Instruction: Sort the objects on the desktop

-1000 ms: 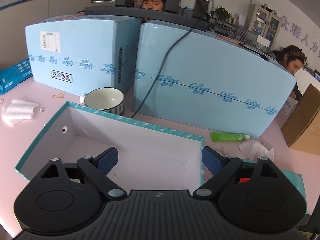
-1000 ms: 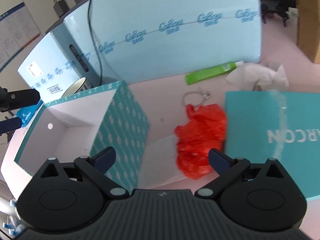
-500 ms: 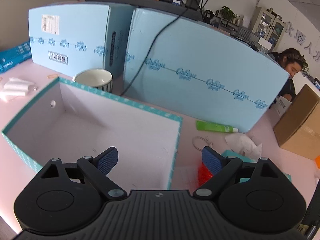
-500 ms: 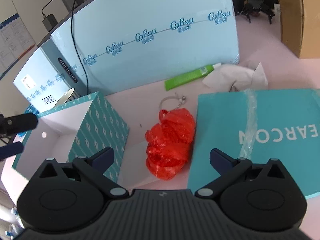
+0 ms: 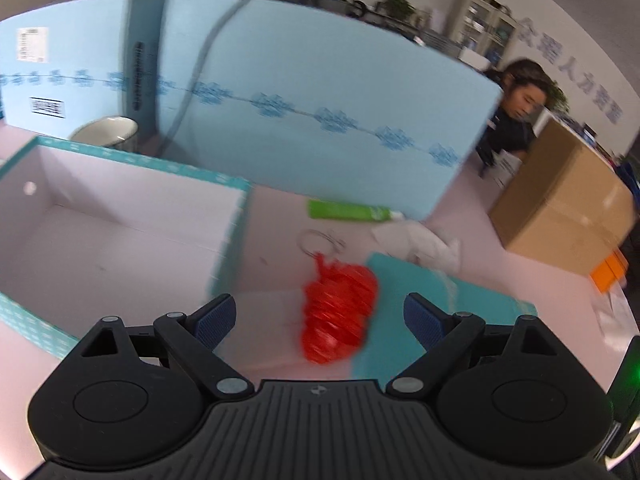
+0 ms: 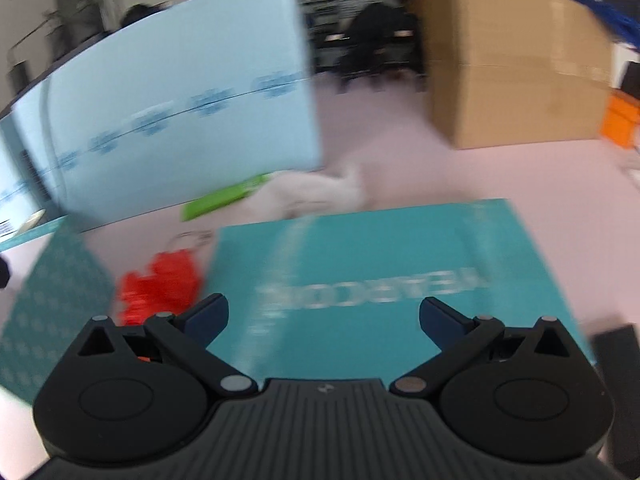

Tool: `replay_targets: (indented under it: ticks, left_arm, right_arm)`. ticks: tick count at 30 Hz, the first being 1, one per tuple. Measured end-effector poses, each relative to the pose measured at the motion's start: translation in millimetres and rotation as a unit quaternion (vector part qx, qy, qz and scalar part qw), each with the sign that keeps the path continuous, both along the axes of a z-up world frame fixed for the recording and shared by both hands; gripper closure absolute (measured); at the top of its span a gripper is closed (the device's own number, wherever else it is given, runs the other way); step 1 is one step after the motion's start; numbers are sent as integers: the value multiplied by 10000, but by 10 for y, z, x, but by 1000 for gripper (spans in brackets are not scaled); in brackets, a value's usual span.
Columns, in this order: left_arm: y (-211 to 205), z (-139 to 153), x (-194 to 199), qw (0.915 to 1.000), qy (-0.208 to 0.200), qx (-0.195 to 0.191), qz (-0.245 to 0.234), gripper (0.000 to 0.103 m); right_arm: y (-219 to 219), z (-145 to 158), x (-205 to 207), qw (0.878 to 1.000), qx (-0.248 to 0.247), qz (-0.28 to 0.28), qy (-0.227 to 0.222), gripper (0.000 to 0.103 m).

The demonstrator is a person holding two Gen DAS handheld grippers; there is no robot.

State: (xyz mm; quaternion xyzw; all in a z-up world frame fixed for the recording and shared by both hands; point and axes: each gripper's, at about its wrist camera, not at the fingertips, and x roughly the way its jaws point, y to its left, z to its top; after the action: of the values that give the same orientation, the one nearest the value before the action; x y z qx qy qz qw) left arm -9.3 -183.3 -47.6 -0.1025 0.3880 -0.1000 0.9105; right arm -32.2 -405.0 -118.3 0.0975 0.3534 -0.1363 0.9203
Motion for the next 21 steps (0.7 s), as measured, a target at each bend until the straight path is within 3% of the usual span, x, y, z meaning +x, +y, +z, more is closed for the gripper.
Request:
replay_targets:
  ticks: [7, 10, 15, 18, 21]
  left_arm:
    - [-530, -261, -34, 9988, -66, -224, -433, 13]
    - [-863, -370, 6, 9972, -202, -21, -715, 13]
    - [-1454, -670, 123, 9920, -64, 476, -1169, 13]
    - [-1662, -782, 161, 9917, -39, 634, -1121, 13]
    - [-1766, -848, 199, 9925, 68, 560, -1087, 13]
  right_arm:
    - [-624, -57, -286, 9972, -111, -728, -141, 0]
    - [-785, -79, -350, 9960, -127, -871, -166, 0]
    - [-924, -100, -381, 9957, -295, -882, -61, 0]
    - [-1019, -114, -372, 9956, -291, -885, -46, 0]
    - [-1100, -150, -348, 9953, -298, -921, 76, 0]
